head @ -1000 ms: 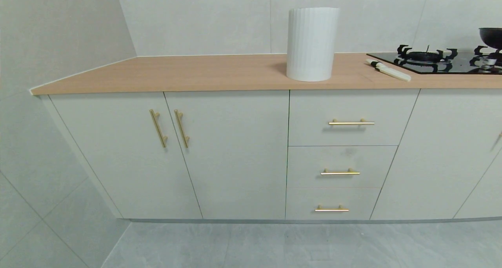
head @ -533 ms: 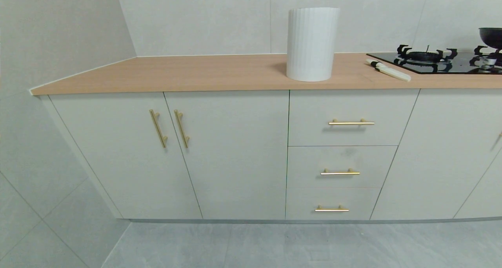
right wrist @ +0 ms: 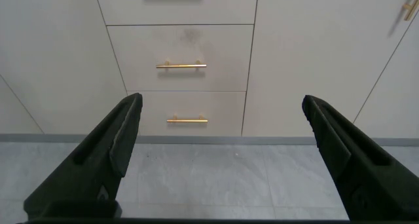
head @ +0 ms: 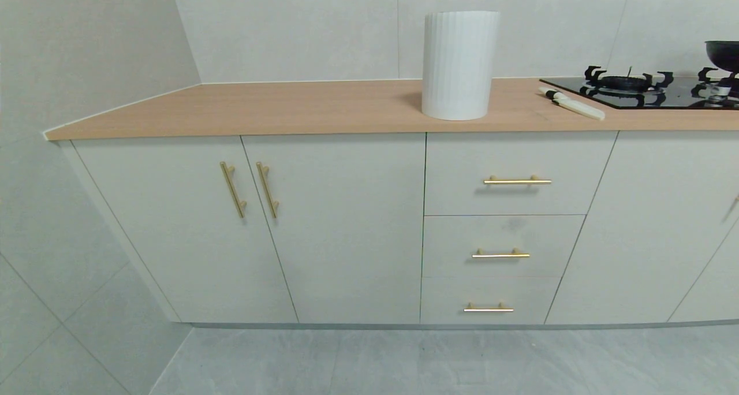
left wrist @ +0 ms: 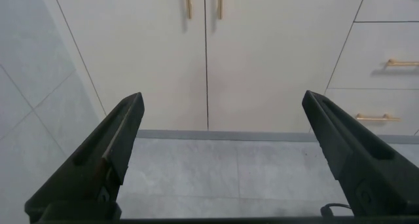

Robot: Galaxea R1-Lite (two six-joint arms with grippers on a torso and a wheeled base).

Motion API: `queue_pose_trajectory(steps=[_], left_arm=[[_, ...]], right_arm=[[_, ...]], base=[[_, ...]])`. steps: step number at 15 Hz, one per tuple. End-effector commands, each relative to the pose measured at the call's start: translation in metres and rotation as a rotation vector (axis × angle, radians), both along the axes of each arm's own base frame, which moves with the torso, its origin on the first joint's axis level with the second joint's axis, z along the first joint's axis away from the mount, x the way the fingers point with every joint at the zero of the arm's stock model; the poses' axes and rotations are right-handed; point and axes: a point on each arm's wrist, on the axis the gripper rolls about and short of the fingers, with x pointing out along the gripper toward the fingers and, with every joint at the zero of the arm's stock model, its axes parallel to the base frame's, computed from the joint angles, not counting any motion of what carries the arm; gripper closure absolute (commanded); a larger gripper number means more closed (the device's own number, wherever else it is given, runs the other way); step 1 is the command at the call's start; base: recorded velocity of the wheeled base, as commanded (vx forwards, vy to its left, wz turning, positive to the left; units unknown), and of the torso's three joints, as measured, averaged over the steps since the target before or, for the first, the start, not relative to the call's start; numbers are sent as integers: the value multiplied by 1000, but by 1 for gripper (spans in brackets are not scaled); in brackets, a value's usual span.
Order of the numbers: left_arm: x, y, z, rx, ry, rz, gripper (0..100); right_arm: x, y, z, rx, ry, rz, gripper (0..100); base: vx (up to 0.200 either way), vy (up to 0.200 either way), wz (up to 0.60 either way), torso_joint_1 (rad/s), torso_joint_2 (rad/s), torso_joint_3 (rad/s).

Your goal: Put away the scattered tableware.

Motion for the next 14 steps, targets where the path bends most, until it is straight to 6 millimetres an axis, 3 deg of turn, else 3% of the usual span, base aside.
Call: queue_pose_trajectory(steps=[1, 2, 11, 14], left_arm=[[0, 0, 0, -3, 1, 1, 0], [0, 0, 0, -3, 1, 1, 0], [0, 0, 0, -3, 1, 1, 0], [0, 0, 0, -3, 1, 2, 0]], right_arm=[[0, 0, 0, 0, 5, 0, 0], [0, 0, 0, 0, 5, 0, 0], [0, 0, 0, 0, 5, 0, 0], [0, 0, 0, 0, 5, 0, 0]], base=[[200, 0, 0, 2, -2, 2], [200, 0, 0, 2, -7, 7], [0, 0, 0, 0, 0, 0], [200, 0, 0, -4, 1, 5]])
